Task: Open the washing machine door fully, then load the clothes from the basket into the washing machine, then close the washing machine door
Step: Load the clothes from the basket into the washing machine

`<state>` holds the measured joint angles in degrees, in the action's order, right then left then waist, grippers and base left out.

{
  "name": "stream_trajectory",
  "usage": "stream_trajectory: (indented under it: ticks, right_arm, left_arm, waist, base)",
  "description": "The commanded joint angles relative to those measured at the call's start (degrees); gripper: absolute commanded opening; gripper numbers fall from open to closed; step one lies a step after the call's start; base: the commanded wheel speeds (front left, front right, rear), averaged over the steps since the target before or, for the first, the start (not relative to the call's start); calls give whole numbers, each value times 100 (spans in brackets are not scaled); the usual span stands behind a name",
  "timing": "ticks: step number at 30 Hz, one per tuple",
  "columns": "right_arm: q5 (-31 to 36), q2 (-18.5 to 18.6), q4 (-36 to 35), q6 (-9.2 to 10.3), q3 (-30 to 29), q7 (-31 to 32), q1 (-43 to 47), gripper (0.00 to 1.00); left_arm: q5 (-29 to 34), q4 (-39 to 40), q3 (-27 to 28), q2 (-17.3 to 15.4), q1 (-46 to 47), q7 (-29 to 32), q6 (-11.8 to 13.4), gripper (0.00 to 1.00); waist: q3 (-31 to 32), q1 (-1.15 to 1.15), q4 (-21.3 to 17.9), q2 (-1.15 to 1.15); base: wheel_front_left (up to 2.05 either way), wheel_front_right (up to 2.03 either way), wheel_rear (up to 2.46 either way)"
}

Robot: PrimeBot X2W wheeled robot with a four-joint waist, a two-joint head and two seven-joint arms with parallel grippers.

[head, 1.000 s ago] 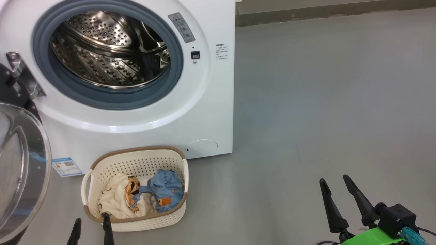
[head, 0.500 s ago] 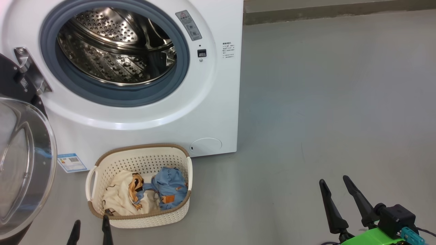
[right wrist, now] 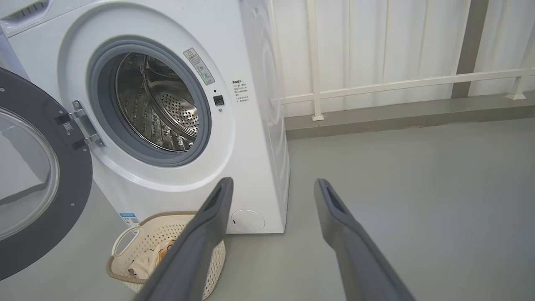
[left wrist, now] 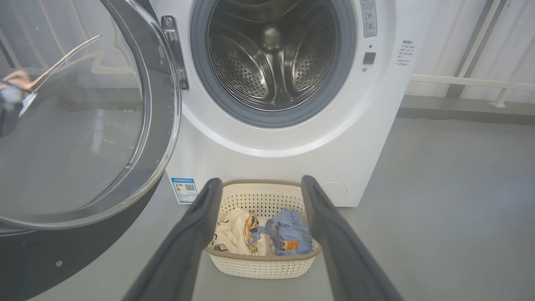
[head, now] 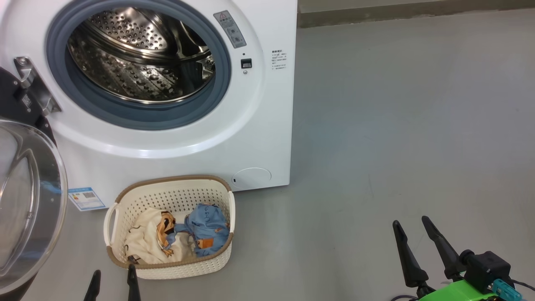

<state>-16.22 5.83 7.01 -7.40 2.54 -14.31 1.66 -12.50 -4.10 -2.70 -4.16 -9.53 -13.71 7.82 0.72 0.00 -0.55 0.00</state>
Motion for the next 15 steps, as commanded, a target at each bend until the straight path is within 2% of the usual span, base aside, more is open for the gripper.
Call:
stream_trajectory:
  ticks: [1, 15]
  right_arm:
    - [70, 44, -135, -9, 89, -69, -64, 100]
    - [73, 38, -118, -9, 62, -69, -63, 100]
  left_arm:
    - [-44, 146, 179, -72, 155, -68, 34, 100]
    - [-77, 154, 183, -136, 185, -69, 104, 100]
  waist:
    - [-5, 0, 0, 0]
    - [-73, 0, 36, 0]
  base:
    - [0, 0, 0]
    - [5, -5, 0]
